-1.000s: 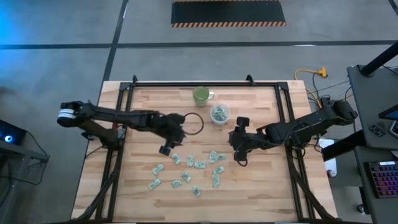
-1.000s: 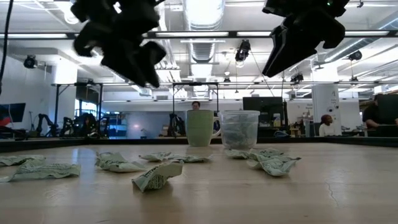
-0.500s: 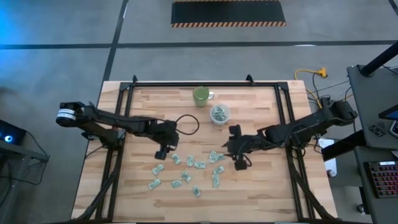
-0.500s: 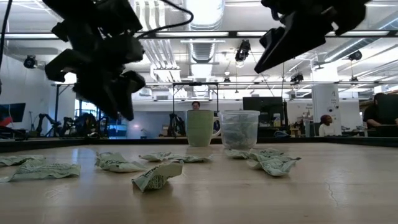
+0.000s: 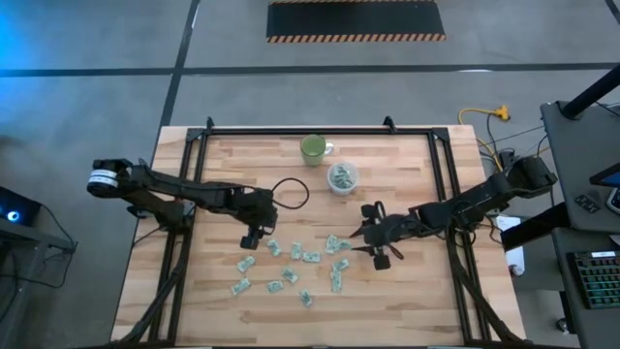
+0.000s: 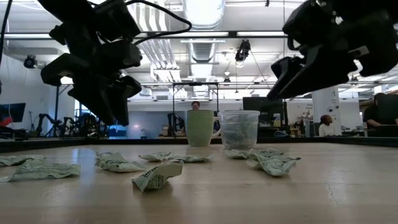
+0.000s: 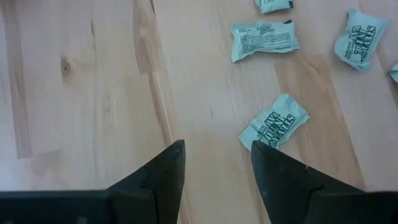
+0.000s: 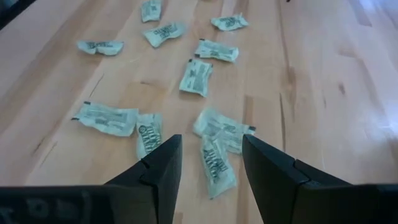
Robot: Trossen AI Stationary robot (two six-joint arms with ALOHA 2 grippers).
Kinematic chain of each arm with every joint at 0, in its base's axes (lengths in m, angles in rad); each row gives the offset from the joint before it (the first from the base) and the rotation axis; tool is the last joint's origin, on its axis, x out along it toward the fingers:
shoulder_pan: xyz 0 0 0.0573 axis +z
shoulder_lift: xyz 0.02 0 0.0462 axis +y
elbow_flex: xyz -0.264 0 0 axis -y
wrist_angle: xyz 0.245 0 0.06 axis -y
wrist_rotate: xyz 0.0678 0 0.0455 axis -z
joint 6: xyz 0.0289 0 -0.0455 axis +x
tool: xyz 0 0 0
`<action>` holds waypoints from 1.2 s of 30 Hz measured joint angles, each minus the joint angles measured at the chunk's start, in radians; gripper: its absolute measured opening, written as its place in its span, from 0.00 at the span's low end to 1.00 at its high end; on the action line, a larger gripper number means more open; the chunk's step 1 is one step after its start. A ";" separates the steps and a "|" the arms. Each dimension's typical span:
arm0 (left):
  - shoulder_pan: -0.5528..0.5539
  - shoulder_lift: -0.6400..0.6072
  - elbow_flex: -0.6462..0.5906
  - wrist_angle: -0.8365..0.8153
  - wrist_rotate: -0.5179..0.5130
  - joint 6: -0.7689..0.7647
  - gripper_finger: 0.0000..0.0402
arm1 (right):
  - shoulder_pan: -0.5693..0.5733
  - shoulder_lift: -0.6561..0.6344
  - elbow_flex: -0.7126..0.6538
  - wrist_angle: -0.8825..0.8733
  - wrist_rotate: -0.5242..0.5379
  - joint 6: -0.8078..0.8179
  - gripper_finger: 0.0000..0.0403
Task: Pick and place Stevia / Truvia into bins
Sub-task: Put the stevia packet into the transparent container
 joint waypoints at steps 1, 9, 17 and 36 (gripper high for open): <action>0.000 0.000 0.000 0.000 0.000 -0.005 0.42 | -0.001 0.000 -0.016 0.027 0.001 -0.002 0.40; 0.000 0.000 0.000 0.001 0.000 -0.015 0.42 | 0.000 0.030 -0.084 0.137 0.011 0.044 0.40; 0.000 0.000 0.000 -0.001 0.000 -0.015 0.42 | -0.003 0.197 -0.025 0.189 0.011 -0.026 0.40; 0.001 0.000 -0.005 0.000 -0.001 -0.015 0.42 | -0.054 0.303 0.058 0.025 0.011 0.046 0.39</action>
